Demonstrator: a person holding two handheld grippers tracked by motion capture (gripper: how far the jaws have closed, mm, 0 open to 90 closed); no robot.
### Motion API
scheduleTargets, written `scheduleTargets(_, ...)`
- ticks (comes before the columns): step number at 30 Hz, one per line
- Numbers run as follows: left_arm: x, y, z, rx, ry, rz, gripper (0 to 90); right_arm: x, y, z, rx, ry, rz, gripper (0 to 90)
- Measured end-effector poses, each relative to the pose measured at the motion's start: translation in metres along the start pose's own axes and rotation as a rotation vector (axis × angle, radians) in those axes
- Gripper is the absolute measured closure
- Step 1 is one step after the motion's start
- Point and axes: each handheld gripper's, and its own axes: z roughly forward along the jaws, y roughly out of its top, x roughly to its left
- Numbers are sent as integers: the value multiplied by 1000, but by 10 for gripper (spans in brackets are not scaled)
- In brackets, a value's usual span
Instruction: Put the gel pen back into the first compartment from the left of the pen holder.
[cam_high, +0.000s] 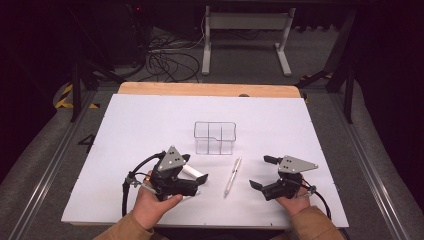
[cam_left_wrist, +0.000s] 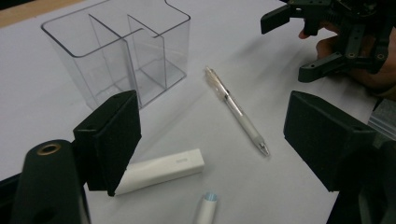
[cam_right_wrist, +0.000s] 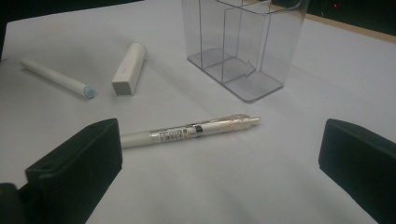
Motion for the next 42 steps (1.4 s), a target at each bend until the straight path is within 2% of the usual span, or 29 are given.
scheduleTargets(6,-12,4,13,32,-6,30,215,0,0,0,-1,3,0,1)
scheduleTargets(13,-26,3,33,57,-14,19,236,1,0,-1,-2,3,0,1)
scheduleTargets(18,-34,1,49,86,-28,31,250,1,0,-1,-4,4,0,2)
scheduleTargets(28,-40,-4,73,131,-55,31,278,1,0,0,-3,8,-2,2)
scheduleTargets(34,-41,-7,82,139,-68,28,287,1,0,0,-3,9,-3,2)
scheduleTargets(35,-41,-8,84,142,-68,18,292,1,0,0,-4,9,-4,2)
scheduleTargets(42,-41,-11,94,151,-66,19,359,1,0,0,-6,11,-8,2)
